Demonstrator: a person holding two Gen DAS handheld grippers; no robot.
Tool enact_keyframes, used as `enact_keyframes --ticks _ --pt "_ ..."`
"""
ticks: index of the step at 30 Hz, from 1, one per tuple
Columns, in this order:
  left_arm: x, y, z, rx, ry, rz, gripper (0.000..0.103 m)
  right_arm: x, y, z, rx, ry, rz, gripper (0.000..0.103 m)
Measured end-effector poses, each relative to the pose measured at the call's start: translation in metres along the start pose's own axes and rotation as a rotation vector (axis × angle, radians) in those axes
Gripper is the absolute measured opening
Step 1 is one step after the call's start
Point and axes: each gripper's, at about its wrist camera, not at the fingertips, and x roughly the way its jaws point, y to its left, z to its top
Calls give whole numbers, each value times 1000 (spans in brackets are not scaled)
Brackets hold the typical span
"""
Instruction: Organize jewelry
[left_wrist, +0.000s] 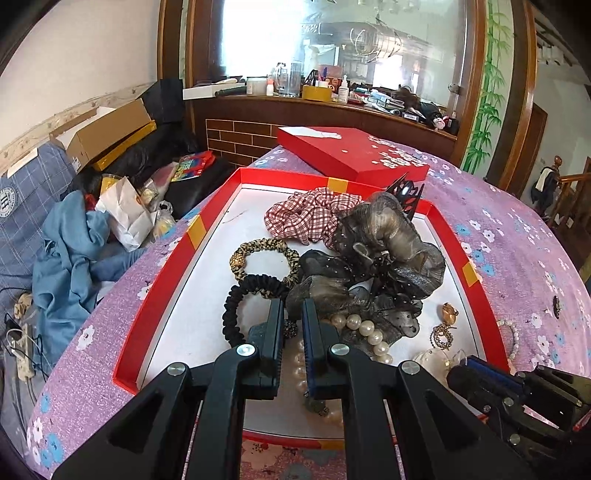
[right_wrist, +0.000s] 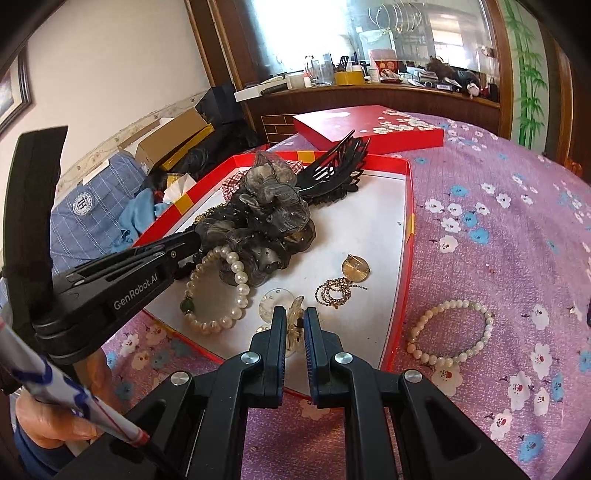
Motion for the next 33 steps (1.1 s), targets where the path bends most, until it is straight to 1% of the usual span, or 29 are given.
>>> enact_keyframes --ticks 4,12,13,14,15,16,17,21,23,24,25,26,28,29,30,31,32,33 --pt "-1 -1 0 4 -4 2 9 -1 -1 -1 0 -3 -7 12" --pt "-1 -1 0 6 -6 1 10 -3 0 -2 -10 -7 -31 17" --pt "-2 -1 0 5 -8 3 10 -3 0 -2 -12 -7 -35 19" --pt "-2 -1 0 5 -9 2 11 -3 1 -2 -14 -7 -38 24" --pt "-2 0 0 4 -10 2 16 -3 1 -2 -14 -6 -40 29" --pt "-2 0 0 5 -11 4 21 -4 1 -2 -11 -7 -39 37" --pt "-3 0 0 5 -14 5 23 -6 1 -2 -12 -15 -40 40" --pt "-6 0 1 6 -23 10 26 -12 5 0 -27 -48 -56 40" --pt "-8 0 1 4 -31 16 30 -17 4 2 -25 -65 -68 41" --pt "-9 0 2 5 -36 20 38 -20 3 3 -20 -75 -76 43" --pt "-11 0 2 4 -45 27 48 -23 3 4 -16 -84 -81 48" --pt "-14 0 3 4 -61 38 51 -27 2 5 -14 -94 -87 56" --pt "-20 -1 3 6 -96 56 52 -38 0 5 -4 -117 -111 65" --pt "-25 -1 4 6 -114 65 55 -44 0 5 0 -131 -121 69" --pt "-28 -1 4 7 -120 75 65 -50 0 4 0 -144 -130 71" --pt "-35 0 5 5 -128 94 77 -58 1 3 -7 -157 -144 75" --pt "-42 0 5 3 -143 118 82 -65 2 2 -16 -168 -159 78" --pt "-51 0 5 0 -158 139 89 -75 3 -1 -29 -187 -180 84"
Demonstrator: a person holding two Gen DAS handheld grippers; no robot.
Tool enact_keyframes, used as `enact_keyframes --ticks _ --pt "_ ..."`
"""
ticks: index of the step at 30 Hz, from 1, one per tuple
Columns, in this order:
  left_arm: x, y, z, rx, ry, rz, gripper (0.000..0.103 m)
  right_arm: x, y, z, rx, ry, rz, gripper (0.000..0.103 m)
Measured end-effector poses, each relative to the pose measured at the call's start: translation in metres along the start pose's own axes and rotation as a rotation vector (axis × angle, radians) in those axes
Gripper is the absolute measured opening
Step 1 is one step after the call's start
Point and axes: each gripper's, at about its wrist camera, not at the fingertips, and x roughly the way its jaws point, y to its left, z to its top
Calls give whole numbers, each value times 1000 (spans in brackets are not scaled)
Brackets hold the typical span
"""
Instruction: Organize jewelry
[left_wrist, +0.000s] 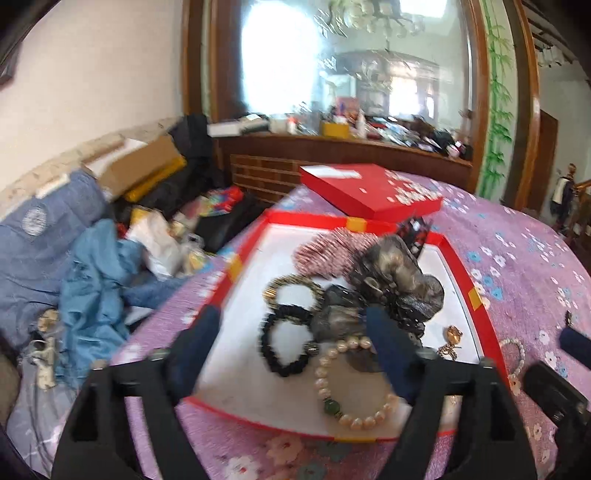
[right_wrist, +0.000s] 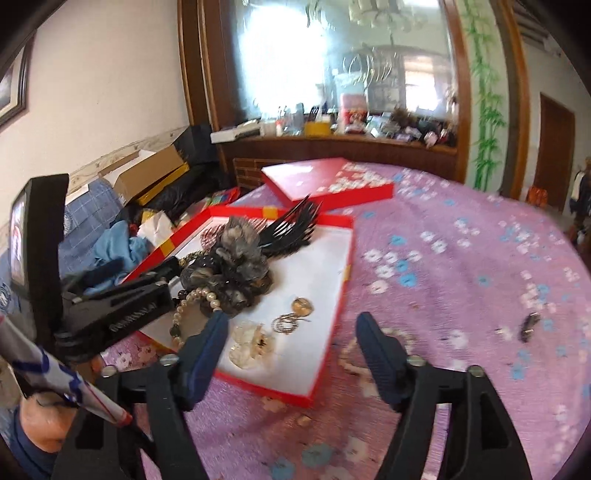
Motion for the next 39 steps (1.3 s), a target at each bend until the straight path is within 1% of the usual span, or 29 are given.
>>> enact_keyframes --ticks 1,2,3,4,6,9,10,13,15,16,19,23,26,29,34,39 --pt "-7 1 0 -1 -10 7 92 -7 0 -2 -8 -15 -12 89" --pt "-18 3 2 2 -21 12 95 -17 -1 -4 -17 -37 -29 90" --pt "-29 4 2 8 -28 23 100 -25 -1 -7 -23 -50 -42 90" --pt "-39 7 2 12 -38 42 101 -30 -1 -9 -27 -55 -48 91" --pt "-58 14 -1 11 -65 83 102 -40 1 -14 -41 -53 -51 93" --pt "-79 21 -11 28 -89 127 103 -54 4 -25 -74 -76 -56 95" --pt "-83 22 -14 33 -93 134 103 -57 6 -29 -87 -84 -59 96" --pt "-97 24 -28 70 -116 185 103 -62 7 -39 -112 -100 -65 97" --pt "-103 20 -36 101 -129 177 103 -62 7 -43 -125 -102 -66 97" --pt "-104 17 -41 111 -133 174 103 -60 8 -44 -127 -102 -67 97" --pt "-99 9 -48 100 -97 214 103 -59 7 -46 -127 -107 -60 97" --pt "-95 10 -49 58 -63 190 103 -61 5 -49 -132 -120 -68 98" --pt "-91 14 -50 33 -45 196 103 -63 4 -50 -123 -132 -56 99" --pt "-85 13 -52 44 -35 234 103 -64 7 -50 -135 -138 -65 100" --pt "-79 11 -54 49 -17 246 103 -67 12 -52 -153 -149 -71 100" --pt "-75 7 -57 66 -4 259 103 -63 12 -50 -154 -132 -79 102"
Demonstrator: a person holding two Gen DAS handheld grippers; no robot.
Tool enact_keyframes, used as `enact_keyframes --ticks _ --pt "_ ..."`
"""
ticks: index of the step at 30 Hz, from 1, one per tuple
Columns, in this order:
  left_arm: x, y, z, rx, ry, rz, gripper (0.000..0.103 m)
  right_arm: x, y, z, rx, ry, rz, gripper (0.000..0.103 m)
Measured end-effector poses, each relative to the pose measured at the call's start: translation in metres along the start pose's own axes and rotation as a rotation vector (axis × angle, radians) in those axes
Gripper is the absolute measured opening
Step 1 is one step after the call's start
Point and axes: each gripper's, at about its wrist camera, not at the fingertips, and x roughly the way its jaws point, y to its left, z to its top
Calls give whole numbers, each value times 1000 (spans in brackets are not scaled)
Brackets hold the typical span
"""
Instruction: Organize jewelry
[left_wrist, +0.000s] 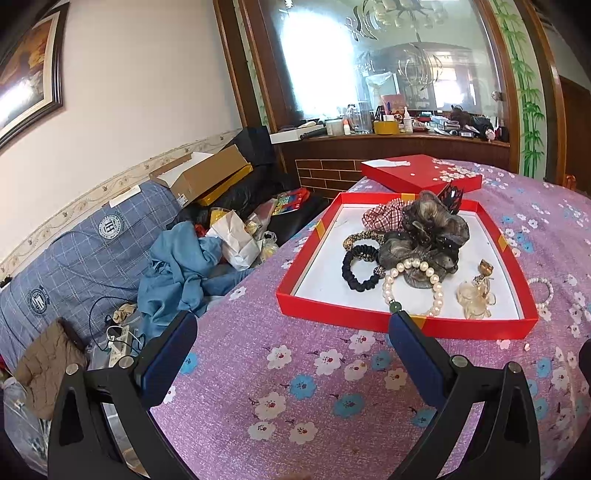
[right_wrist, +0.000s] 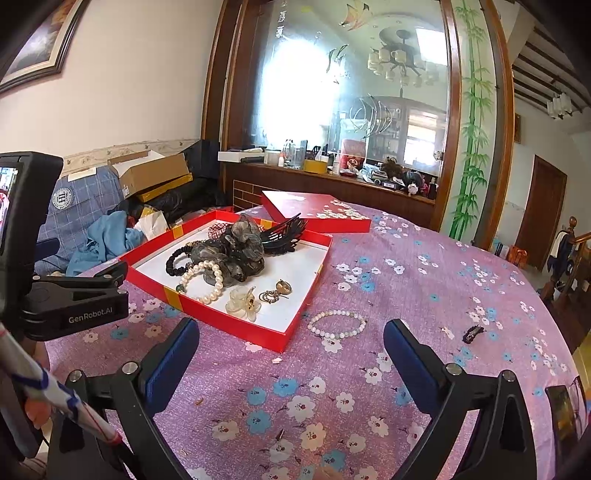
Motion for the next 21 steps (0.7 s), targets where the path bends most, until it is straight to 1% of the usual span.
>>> enact_keyframes --ticks 16,21 --pt "7 -2 -3 10 29 -2 103 11 -5 0 25 62 -27 103" --pt "10 -4 -4 16 43 1 103 11 -8 -1 35 69 -32 103"
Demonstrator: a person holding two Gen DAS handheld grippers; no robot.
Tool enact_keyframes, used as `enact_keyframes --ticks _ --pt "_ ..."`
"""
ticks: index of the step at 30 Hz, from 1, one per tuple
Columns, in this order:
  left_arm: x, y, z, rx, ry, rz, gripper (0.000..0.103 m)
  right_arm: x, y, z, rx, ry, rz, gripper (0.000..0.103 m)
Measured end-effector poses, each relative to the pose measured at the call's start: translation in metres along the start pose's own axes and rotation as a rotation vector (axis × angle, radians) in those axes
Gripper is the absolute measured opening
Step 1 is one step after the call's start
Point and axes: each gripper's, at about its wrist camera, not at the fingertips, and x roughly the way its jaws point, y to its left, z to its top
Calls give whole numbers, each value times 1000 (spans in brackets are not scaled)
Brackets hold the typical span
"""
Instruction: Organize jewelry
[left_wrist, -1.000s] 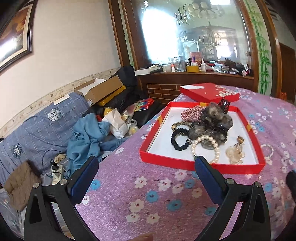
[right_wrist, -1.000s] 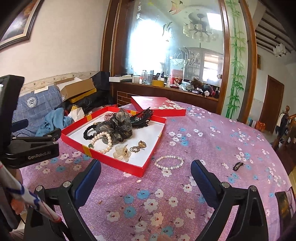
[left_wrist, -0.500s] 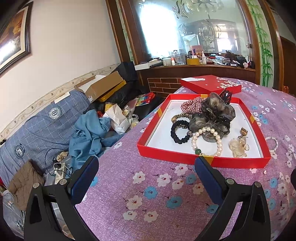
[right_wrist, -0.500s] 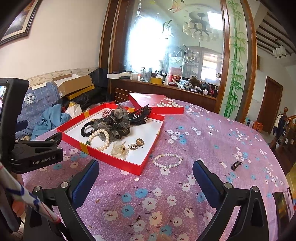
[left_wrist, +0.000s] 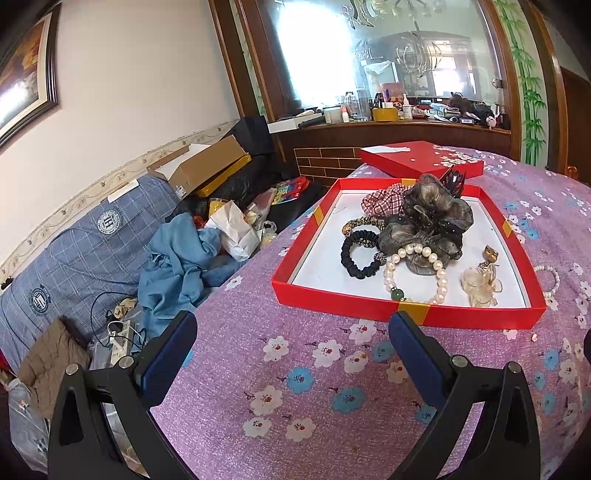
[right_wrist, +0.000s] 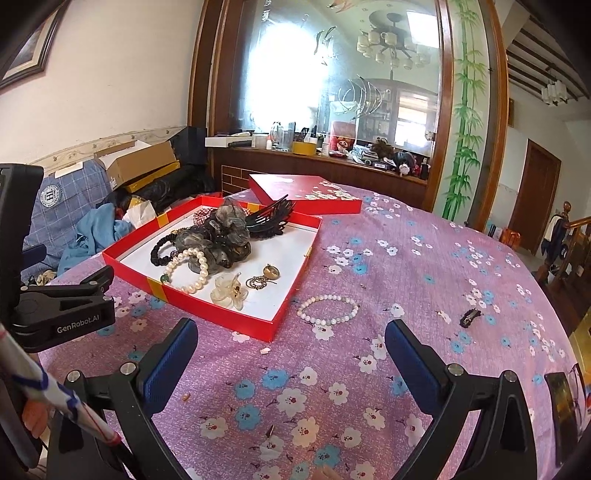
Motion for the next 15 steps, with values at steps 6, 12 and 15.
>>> enact_keyframes --ticks 6,12,15 --pt "2 -1 0 4 7 4 103 2 0 0 -2 10 1 103" --pt "3 -2 -1 7 13 5 103 4 0 1 -2 16 0 103" --pt "5 -2 -2 7 16 3 103 5 1 1 -4 22 1 103"
